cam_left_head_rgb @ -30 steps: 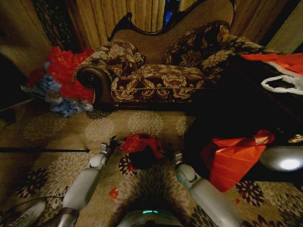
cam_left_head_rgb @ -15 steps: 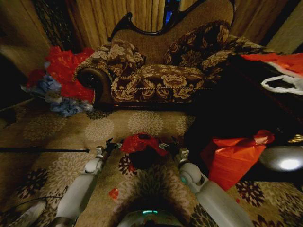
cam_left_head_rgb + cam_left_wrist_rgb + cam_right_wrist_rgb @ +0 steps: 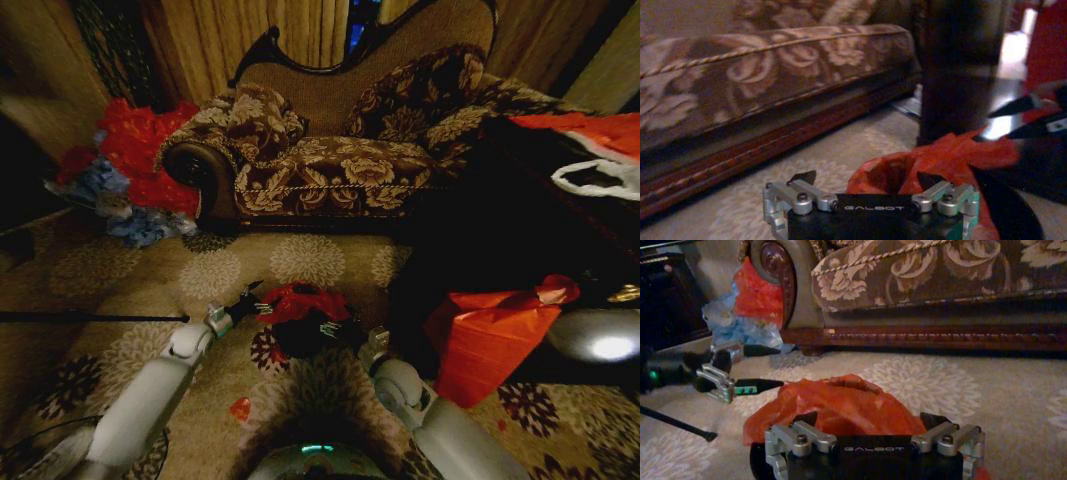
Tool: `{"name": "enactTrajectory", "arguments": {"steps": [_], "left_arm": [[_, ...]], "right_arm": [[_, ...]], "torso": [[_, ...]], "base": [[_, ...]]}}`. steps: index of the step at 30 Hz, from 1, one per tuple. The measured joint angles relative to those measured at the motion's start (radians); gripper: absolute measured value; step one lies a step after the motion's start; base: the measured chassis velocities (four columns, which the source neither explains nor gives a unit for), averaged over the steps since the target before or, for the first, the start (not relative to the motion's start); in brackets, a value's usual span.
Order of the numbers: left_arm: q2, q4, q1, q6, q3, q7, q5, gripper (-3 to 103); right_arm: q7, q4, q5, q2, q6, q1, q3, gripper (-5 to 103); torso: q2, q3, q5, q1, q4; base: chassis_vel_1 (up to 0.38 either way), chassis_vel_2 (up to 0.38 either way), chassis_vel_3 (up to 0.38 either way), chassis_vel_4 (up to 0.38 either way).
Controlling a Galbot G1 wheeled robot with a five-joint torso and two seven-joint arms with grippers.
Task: Place a garbage bag over the trash bin.
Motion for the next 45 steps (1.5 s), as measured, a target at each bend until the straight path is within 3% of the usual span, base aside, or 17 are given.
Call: {"name": "enactTrajectory", "arguments": {"steps": [3,10,19,23,24,26,32,35,37,38,40,41,43,45], "left_arm": [[0.031,-0.025,-0.026,0.035,0.020,0.046,0.007,100],[0.053,-0.050,-0.011,0.046,0.024,0.088,0.009,100],[0.012,-0.019,-0.015,0.054,0.028,0.120,0.022,103],[-0.022,0.007,-0.013,0.053,0.030,0.118,0.030,92],[-0.026,0.010,-0.013,0.052,0.031,0.118,0.033,92],[-0.048,0.028,-0.017,0.049,0.035,0.119,0.043,81],[-0.089,0.059,-0.032,0.048,0.043,0.120,0.058,68],[-0.112,0.068,-0.038,0.046,0.045,0.120,0.070,57],[-0.113,0.068,-0.038,0.046,0.044,0.120,0.071,57],[-0.115,0.060,-0.032,0.045,0.038,0.118,0.073,48],[-0.114,0.056,-0.028,0.045,0.035,0.117,0.073,48],[-0.109,0.041,-0.014,0.044,0.023,0.115,0.074,44],[-0.095,0.008,0.015,0.044,0.003,0.112,0.074,36],[-0.089,-0.006,0.026,0.043,-0.003,0.109,0.074,36]], "right_arm": [[-0.023,-0.023,-0.002,0.003,0.001,0.020,-0.007,100],[-0.084,-0.089,-0.034,0.004,0.005,0.074,-0.035,100],[-0.120,-0.213,-0.088,0.041,0.027,0.146,-0.049,100],[-0.129,-0.234,-0.086,0.043,0.030,0.154,-0.049,100],[-0.130,-0.235,-0.084,0.042,0.030,0.154,-0.050,96],[-0.132,-0.238,-0.079,0.041,0.029,0.151,-0.050,86],[-0.142,-0.253,-0.071,0.043,0.029,0.154,-0.050,70],[-0.143,-0.261,-0.070,0.048,0.033,0.160,-0.052,54],[-0.142,-0.261,-0.069,0.048,0.034,0.160,-0.052,54],[-0.138,-0.254,-0.068,0.047,0.036,0.157,-0.053,42],[-0.137,-0.250,-0.068,0.045,0.036,0.154,-0.053,42],[-0.132,-0.238,-0.068,0.040,0.037,0.144,-0.053,32],[-0.126,-0.221,-0.071,0.033,0.039,0.130,-0.053,27],[-0.124,-0.215,-0.071,0.030,0.039,0.125,-0.052,21]], "torso": [[0.000,0.000,0.0000,0.000,0.0002],[0.000,0.000,-0.0002,0.000,0.0006],[0.000,0.000,0.0000,0.000,0.0004],[0.000,0.000,0.0000,0.000,0.0003],[0.000,0.000,0.0000,0.000,0.0003],[0.000,0.000,0.0000,0.000,0.0003],[0.000,0.000,0.0000,0.000,0.0003],[0.000,0.000,0.0001,0.000,0.0003],[0.000,0.000,0.0001,0.000,0.0003],[0.000,0.000,0.0000,0.000,0.0003],[0.000,0.000,0.0001,0.000,0.0003],[0.000,0.000,-0.0001,0.000,0.0002],[0.000,0.000,0.0000,0.000,0.0001],[0.000,0.000,0.0001,0.000,0.0002]], "base": [[0.000,0.000,0.000,0.000],[0.000,0.000,0.000,0.000],[0.000,0.000,0.000,0.000],[0.000,0.000,0.000,0.000],[0.000,0.000,0.000,0.000],[0.000,0.000,0.000,0.000],[0.000,0.000,0.000,0.000],[0.000,0.000,0.000,0.000],[0.000,0.000,0.000,0.000],[0.000,0.000,0.000,0.000],[0.000,0.000,0.000,0.000],[0.000,0.000,0.000,0.000],[0.000,0.000,0.000,0.000],[0.000,0.000,0.000,0.000]]}}
